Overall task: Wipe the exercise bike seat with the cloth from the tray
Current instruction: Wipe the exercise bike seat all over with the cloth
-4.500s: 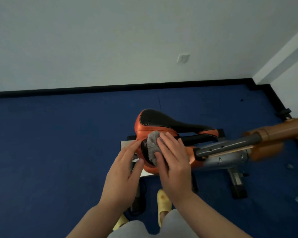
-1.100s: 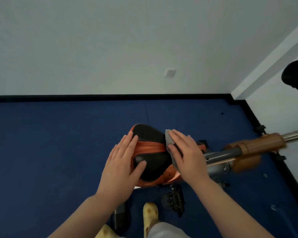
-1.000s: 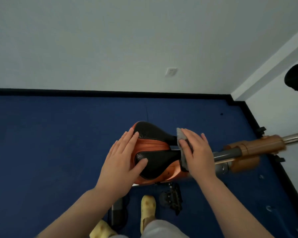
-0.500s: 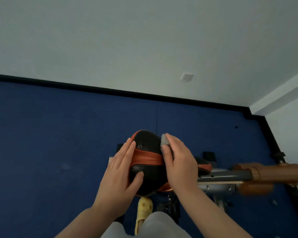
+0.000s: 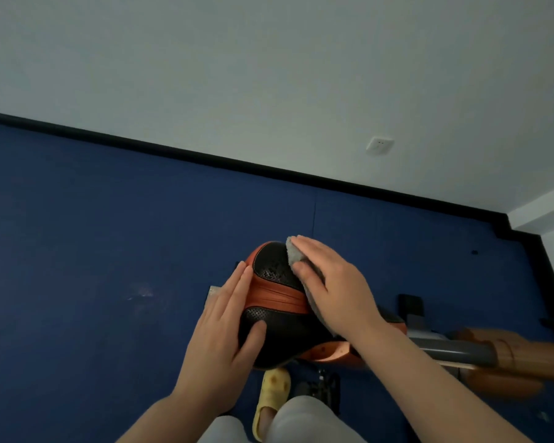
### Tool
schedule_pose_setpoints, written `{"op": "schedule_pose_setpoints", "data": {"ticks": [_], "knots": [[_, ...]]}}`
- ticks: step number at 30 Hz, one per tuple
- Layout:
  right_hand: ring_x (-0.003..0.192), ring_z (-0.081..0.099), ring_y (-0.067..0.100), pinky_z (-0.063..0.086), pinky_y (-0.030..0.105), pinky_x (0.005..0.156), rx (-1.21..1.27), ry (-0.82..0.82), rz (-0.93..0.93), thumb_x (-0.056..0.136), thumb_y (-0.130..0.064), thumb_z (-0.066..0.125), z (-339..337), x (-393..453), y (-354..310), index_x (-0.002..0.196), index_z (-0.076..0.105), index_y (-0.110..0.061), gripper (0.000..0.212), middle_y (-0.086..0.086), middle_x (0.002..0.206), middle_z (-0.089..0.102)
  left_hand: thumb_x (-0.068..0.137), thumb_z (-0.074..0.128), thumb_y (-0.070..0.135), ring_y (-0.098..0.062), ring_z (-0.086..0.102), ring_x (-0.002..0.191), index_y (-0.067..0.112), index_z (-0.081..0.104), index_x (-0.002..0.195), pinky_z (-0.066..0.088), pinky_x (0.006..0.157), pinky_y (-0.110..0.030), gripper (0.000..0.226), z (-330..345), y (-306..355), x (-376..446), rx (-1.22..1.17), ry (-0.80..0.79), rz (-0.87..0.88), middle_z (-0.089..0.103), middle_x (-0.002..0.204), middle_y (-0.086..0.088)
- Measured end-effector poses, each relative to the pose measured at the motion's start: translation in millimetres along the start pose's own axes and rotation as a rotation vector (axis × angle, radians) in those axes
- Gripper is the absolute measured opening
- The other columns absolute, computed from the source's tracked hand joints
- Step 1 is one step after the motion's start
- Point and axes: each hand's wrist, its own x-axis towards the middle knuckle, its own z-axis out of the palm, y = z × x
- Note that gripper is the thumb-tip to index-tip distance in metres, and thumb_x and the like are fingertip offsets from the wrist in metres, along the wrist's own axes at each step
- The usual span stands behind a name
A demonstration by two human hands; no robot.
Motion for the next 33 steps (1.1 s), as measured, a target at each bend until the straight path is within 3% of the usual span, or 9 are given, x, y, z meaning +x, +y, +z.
{"op": "schedule_pose_setpoints", "data": {"ticks": [3, 9, 15, 20, 23, 26, 30, 33], "knots": [[0.128, 0.046, 0.002, 0.038, 0.024, 0.106, 0.045, -0.057, 0.019, 0.097, -0.036, 0.046, -2, 22, -2, 0.135, 0.05, -0.033, 0.038, -0.015, 0.139, 0.053, 0.082, 0.034, 0.047, 0.008, 0.015, 0.135, 0.048, 0.007, 0.143, 0.018, 0.098, -0.012, 0.066, 3, 3, 2, 0.001, 0.029, -0.019, 0.006, 0.147, 0.038], [0.133, 0.033, -0.009, 0.025, 0.008, 0.107, 0.051, -0.175, -0.201, 0.098, -0.026, 0.048, -9, 14, 6, 0.138, 0.047, -0.037, 0.041, -0.025, 0.145, 0.041, 0.084, 0.032, 0.044, 0.011, 0.014, 0.134, 0.047, 0.007, 0.143, 0.015, 0.098, -0.008, 0.064, 11, 7, 2, 0.038, 0.075, -0.045, 0.007, 0.148, 0.035], [0.128, 0.039, -0.005, 0.033, 0.023, 0.108, 0.16, -0.247, -0.194, 0.098, -0.024, 0.046, -1, 40, -2, 0.126, 0.057, -0.035, 0.032, -0.019, 0.136, 0.049, 0.086, 0.03, 0.043, 0.018, 0.01, 0.131, 0.046, 0.006, 0.144, 0.016, 0.099, -0.01, 0.063, 16, 11, 1, 0.051, 0.1, -0.064, 0.004, 0.148, 0.037], [0.136, 0.028, -0.003, 0.023, 0.011, 0.109, 0.086, -0.41, -0.354, 0.098, -0.02, 0.046, -17, 33, 8, 0.131, 0.053, -0.036, 0.037, -0.022, 0.144, 0.037, 0.086, 0.031, 0.045, 0.012, 0.012, 0.135, 0.046, 0.005, 0.144, 0.021, 0.108, -0.024, 0.063, 15, 10, 0, 0.06, 0.104, -0.05, 0.004, 0.149, 0.036], [0.131, 0.035, -0.006, 0.031, 0.019, 0.11, 0.143, -0.328, -0.211, 0.1, -0.021, 0.043, -19, 31, 16, 0.131, 0.052, -0.036, 0.036, -0.023, 0.141, 0.042, 0.086, 0.032, 0.046, 0.012, 0.012, 0.135, 0.046, 0.007, 0.144, 0.022, 0.108, -0.025, 0.063, 16, 10, 0, 0.062, 0.112, -0.052, 0.006, 0.15, 0.034], [0.124, 0.044, 0.003, 0.038, 0.025, 0.105, -0.01, -0.125, -0.041, 0.1, -0.027, 0.037, 1, 25, -6, 0.129, 0.051, -0.032, 0.032, -0.016, 0.135, 0.05, 0.085, 0.031, 0.047, 0.02, 0.01, 0.13, 0.048, 0.006, 0.143, 0.018, 0.1, -0.011, 0.063, 20, 11, -1, 0.057, 0.126, -0.084, 0.004, 0.147, 0.038], [0.138, 0.028, 0.004, 0.022, 0.013, 0.107, -0.143, -0.113, -0.251, 0.101, -0.032, 0.037, 7, 3, -21, 0.138, 0.043, -0.031, 0.038, -0.013, 0.146, 0.037, 0.084, 0.028, 0.051, 0.025, 0.006, 0.127, 0.051, 0.0, 0.14, 0.016, 0.089, 0.002, 0.062, 21, 8, -4, 0.067, 0.121, -0.117, -0.001, 0.142, 0.046], [0.136, 0.03, -0.001, 0.029, 0.015, 0.108, -0.071, -0.129, -0.221, 0.1, -0.035, 0.04, -1, 2, -1, 0.139, 0.043, -0.033, 0.04, -0.016, 0.146, 0.037, 0.085, 0.028, 0.056, 0.024, 0.006, 0.128, 0.05, 0.003, 0.141, 0.014, 0.091, 0.002, 0.062, 20, 5, -8, 0.059, 0.115, -0.117, 0.0, 0.142, 0.046]]}}
